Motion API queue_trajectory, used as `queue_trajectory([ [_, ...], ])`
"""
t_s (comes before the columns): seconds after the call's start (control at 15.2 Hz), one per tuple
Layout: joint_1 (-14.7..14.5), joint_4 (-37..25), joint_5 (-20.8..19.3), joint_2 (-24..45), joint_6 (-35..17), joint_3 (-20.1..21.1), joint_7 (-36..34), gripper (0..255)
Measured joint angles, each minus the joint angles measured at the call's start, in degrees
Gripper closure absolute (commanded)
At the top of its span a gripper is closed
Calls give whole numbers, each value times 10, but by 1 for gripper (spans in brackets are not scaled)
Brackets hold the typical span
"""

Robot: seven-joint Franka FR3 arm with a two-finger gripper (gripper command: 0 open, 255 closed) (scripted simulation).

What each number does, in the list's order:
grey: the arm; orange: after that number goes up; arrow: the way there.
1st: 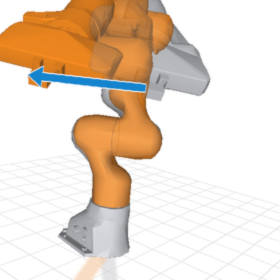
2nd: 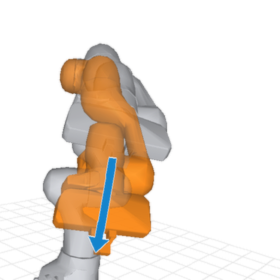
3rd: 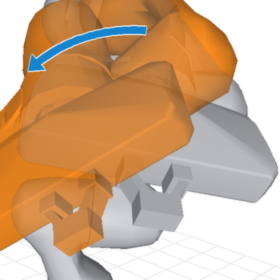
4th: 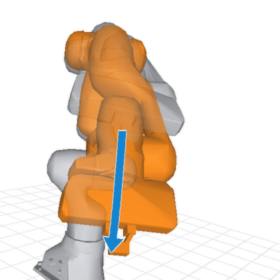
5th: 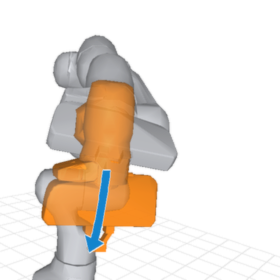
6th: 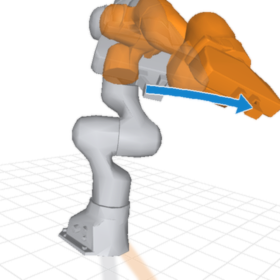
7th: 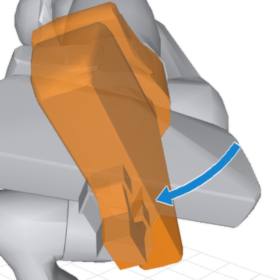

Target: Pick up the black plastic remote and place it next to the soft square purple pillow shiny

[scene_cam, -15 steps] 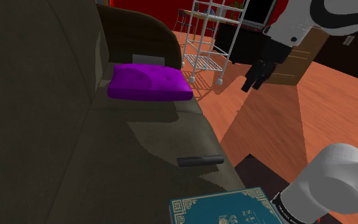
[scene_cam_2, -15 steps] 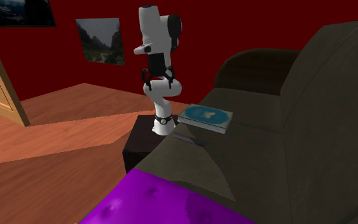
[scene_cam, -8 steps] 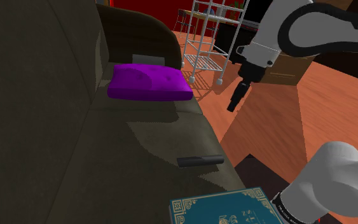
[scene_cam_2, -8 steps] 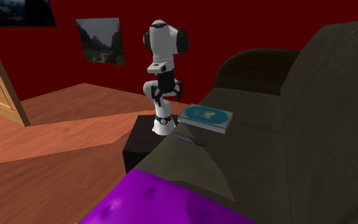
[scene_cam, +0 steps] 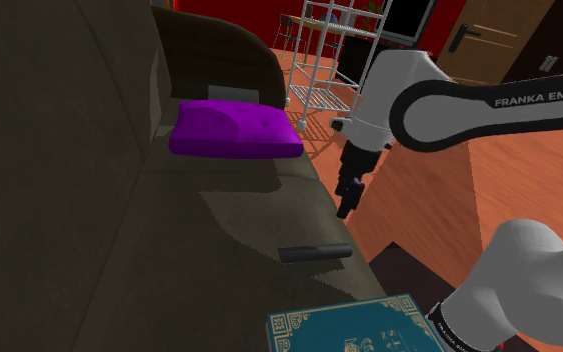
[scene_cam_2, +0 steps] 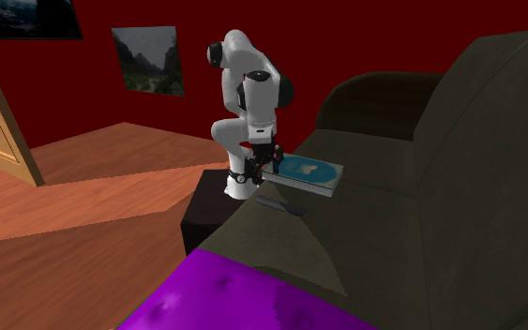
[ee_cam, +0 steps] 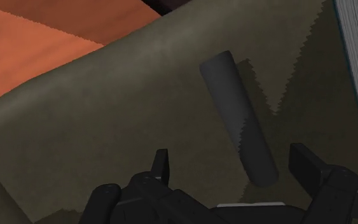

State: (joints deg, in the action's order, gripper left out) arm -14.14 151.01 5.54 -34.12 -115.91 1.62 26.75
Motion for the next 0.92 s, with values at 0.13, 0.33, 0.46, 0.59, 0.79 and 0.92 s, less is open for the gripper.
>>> queue_trajectory([
  [0.13, -18, 12, -2, 23, -26, 3, 35, 0],
  [0.33, -48, 43, -1, 54, -76, 14, 81, 0],
  [0.46, -57, 52, -3, 78, -104, 16, 103, 0],
  [0.59, -61, 62, -1, 88, -123, 18, 108, 0],
  [0.79, -62, 75, -1, 108, -155, 18, 113, 0],
  [0.92, -62, 82, 1, 119, -172, 19, 113, 0],
])
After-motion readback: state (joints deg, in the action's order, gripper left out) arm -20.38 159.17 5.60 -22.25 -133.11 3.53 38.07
